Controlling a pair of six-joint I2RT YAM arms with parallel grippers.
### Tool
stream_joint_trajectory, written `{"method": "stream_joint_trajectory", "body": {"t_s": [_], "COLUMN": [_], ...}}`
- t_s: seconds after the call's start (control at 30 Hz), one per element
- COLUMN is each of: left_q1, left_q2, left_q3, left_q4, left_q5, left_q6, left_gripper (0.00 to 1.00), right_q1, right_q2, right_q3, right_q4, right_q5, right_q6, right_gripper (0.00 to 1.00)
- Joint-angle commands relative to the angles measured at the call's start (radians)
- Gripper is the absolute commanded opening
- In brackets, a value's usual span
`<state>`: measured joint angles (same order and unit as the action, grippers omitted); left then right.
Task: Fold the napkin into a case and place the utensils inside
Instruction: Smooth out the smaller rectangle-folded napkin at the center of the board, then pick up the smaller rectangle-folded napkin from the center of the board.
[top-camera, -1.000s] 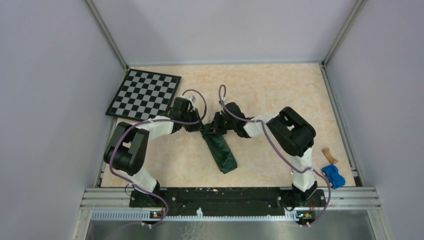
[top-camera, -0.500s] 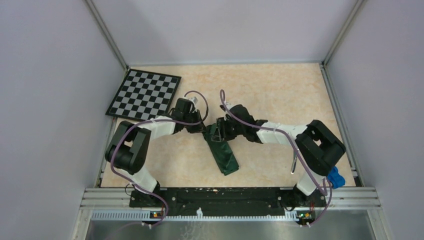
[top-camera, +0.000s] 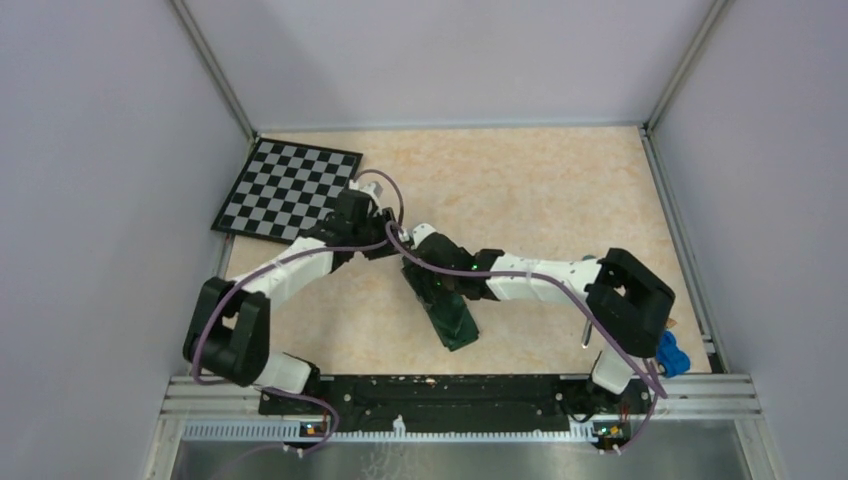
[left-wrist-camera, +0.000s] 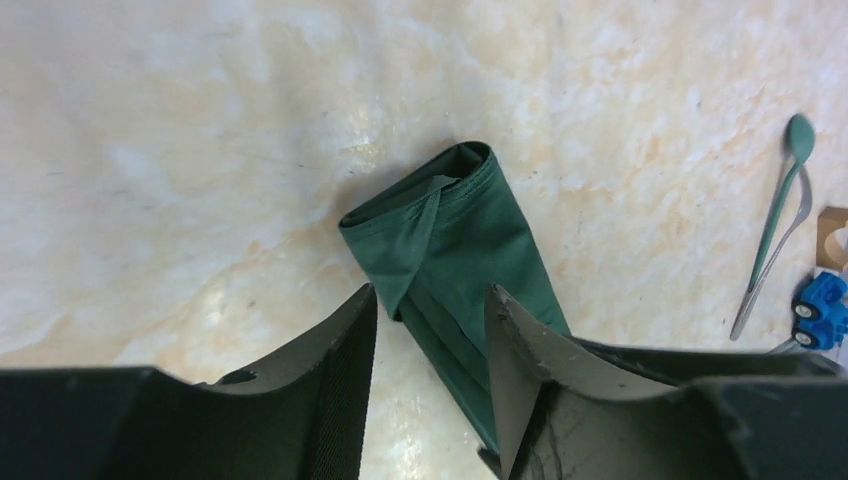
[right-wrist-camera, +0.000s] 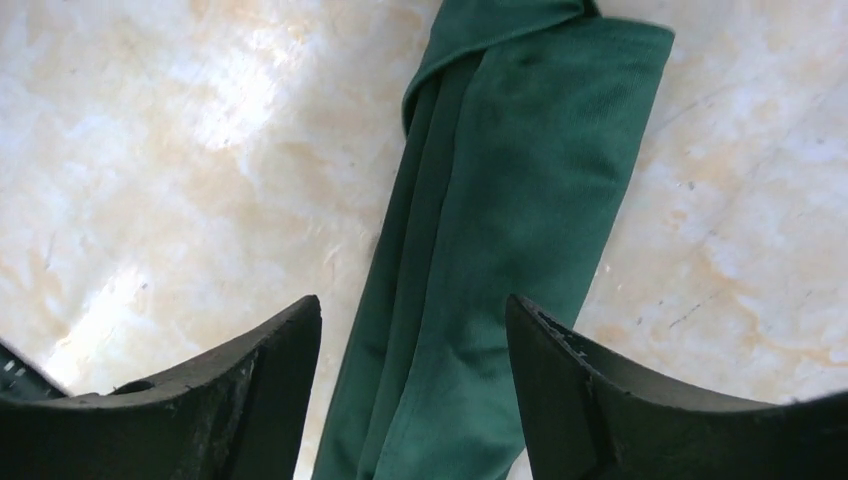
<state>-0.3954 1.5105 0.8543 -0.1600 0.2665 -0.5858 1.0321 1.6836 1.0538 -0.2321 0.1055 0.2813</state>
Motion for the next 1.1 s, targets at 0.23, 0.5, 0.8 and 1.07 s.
{"method": "stream_joint_trajectory", "body": {"t_s": [0.23, 0.5, 0.8, 1.07], "left_q1": [0.09, 0.09, 0.09, 0.09], "left_q2": [-0.386, -0.688, -0.847, -0.846], "left_q3": [-0.09, -0.194, -0.188, -0.151], "left_q4": [-0.253, -0.32, -0.38, -0.368], "left_q5": [-0.146, -0.188, -0.202, -0.187], "left_q6": [0.027, 0.017, 0.006, 0.001], "left_gripper": [0.55, 0.58, 0.6, 0.59], "right_q1": [0.096, 0.096, 0.096, 0.084], "right_q2": [0.208, 0.328, 0.327, 0.198], "right_q3": [0.204, 0.24, 0.278, 0.3], "right_q4": [-0.198, -0.262, -0.281, -0.198], "right_q5": [0.279, 0.312, 0.337, 0.195], "right_q6": [0.066, 0.145, 0.183, 0.174], "right_gripper": [0.63, 0.47, 0.0, 0.0]}}
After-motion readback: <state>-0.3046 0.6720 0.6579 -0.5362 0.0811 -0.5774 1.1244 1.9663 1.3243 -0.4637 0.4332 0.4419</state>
